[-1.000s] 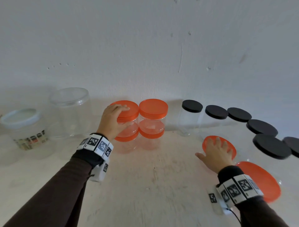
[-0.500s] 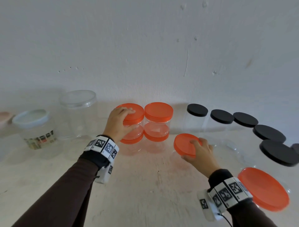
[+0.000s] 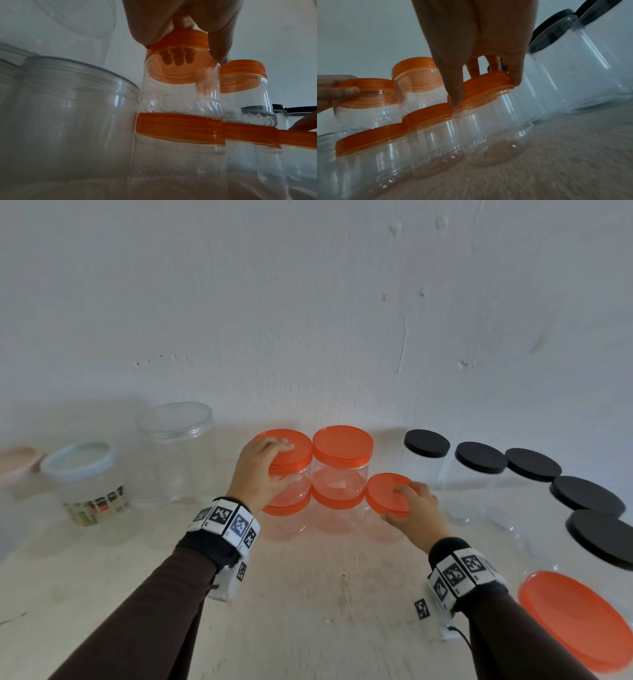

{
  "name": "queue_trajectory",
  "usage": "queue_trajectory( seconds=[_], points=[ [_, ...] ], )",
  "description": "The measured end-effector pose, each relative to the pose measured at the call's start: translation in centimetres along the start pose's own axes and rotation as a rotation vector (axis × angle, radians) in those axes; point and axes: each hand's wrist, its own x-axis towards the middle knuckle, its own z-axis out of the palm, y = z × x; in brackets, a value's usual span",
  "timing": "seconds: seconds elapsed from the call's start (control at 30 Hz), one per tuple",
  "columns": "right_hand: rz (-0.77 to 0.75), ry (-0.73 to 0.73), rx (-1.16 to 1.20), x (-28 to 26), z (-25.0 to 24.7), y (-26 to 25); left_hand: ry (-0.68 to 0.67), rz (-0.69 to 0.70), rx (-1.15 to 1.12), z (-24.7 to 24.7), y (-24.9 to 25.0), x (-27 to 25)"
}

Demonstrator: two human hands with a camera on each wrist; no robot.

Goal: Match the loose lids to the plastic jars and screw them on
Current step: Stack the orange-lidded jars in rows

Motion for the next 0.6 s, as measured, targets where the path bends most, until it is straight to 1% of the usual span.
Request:
queue_trajectory(
  seconds=[0.6],
  points=[
    [0.01, 0.04, -0.003, 2.6, 0.8, -0.2, 0.006, 0.027, -0.005, 0.2, -0.3, 0.1]
  ],
)
